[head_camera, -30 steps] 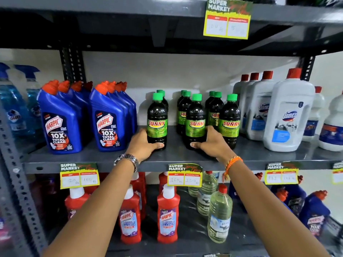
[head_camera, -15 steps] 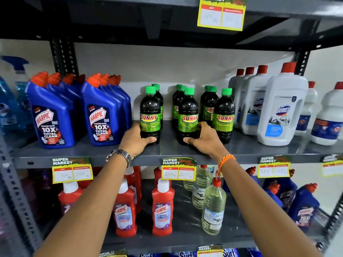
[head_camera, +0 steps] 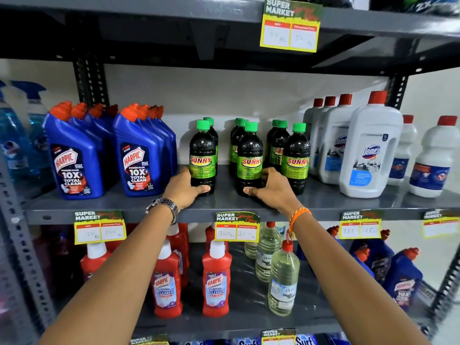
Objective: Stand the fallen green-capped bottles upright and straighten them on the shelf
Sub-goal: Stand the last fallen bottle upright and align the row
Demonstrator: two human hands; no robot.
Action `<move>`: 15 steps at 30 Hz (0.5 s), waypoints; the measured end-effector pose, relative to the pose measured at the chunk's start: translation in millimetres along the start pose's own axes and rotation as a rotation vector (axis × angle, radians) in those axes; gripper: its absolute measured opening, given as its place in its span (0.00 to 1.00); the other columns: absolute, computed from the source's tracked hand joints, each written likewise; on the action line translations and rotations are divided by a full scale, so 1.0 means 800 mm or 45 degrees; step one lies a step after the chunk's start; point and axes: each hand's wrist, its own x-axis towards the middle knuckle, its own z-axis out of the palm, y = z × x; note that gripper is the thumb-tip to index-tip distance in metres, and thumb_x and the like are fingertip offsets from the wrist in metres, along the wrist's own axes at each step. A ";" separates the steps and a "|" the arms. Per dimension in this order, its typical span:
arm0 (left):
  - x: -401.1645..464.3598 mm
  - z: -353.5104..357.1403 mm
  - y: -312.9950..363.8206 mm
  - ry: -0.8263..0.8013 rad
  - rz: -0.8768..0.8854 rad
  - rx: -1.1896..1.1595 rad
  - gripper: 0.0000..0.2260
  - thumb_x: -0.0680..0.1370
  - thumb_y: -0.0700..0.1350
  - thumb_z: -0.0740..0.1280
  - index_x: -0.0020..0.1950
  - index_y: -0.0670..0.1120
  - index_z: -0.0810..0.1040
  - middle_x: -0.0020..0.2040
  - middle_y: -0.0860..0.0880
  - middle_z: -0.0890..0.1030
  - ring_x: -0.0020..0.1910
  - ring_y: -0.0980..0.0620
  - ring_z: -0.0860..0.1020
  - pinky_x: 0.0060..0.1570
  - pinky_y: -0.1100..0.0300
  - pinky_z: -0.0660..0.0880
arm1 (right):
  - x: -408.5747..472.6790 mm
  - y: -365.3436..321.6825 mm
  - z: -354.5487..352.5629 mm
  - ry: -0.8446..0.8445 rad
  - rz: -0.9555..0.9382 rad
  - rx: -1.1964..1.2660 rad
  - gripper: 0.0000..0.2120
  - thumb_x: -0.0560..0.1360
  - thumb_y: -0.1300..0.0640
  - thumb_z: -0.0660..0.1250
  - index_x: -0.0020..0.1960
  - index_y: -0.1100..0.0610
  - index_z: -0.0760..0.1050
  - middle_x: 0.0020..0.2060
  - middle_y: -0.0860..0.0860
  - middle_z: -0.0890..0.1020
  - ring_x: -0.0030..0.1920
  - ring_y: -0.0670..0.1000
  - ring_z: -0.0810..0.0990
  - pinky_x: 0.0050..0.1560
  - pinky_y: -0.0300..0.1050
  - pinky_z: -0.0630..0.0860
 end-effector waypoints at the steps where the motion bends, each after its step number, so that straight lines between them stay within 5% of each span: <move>1: -0.003 -0.002 0.002 -0.019 -0.012 0.027 0.30 0.75 0.51 0.74 0.71 0.40 0.68 0.69 0.40 0.77 0.67 0.42 0.76 0.64 0.52 0.73 | -0.004 -0.001 -0.003 0.003 0.014 0.038 0.41 0.65 0.48 0.83 0.70 0.62 0.69 0.61 0.54 0.81 0.61 0.54 0.80 0.57 0.43 0.76; 4: -0.025 -0.009 0.002 -0.035 0.015 0.155 0.34 0.77 0.58 0.70 0.72 0.38 0.63 0.68 0.39 0.77 0.65 0.41 0.77 0.55 0.55 0.72 | -0.022 0.004 -0.017 0.214 0.070 0.222 0.31 0.62 0.49 0.84 0.60 0.59 0.77 0.48 0.50 0.85 0.46 0.46 0.84 0.51 0.40 0.82; 6: -0.049 -0.009 -0.007 0.043 0.065 0.215 0.36 0.78 0.61 0.66 0.75 0.38 0.62 0.71 0.38 0.75 0.68 0.39 0.75 0.61 0.51 0.72 | -0.037 0.014 -0.031 0.552 0.089 0.174 0.23 0.61 0.48 0.84 0.47 0.53 0.76 0.35 0.46 0.82 0.37 0.43 0.81 0.47 0.44 0.83; 9: -0.088 0.002 -0.026 0.186 0.174 0.384 0.32 0.81 0.63 0.57 0.77 0.41 0.65 0.72 0.40 0.75 0.69 0.40 0.75 0.66 0.47 0.71 | -0.046 0.027 -0.051 0.771 0.125 0.071 0.31 0.61 0.49 0.84 0.53 0.57 0.70 0.48 0.53 0.80 0.52 0.56 0.80 0.57 0.53 0.77; 12: -0.104 0.015 -0.039 0.259 0.308 0.601 0.31 0.82 0.63 0.49 0.75 0.44 0.72 0.69 0.42 0.79 0.67 0.42 0.78 0.67 0.47 0.71 | -0.034 0.034 -0.061 0.596 0.197 -0.089 0.41 0.62 0.50 0.84 0.64 0.65 0.66 0.63 0.61 0.73 0.65 0.62 0.73 0.69 0.55 0.69; 15: -0.105 0.022 -0.047 0.267 0.344 0.708 0.34 0.80 0.64 0.45 0.73 0.45 0.75 0.72 0.45 0.78 0.71 0.45 0.76 0.72 0.47 0.68 | -0.012 0.040 -0.066 0.368 0.242 -0.102 0.41 0.64 0.50 0.83 0.65 0.67 0.66 0.65 0.62 0.75 0.67 0.63 0.74 0.64 0.50 0.73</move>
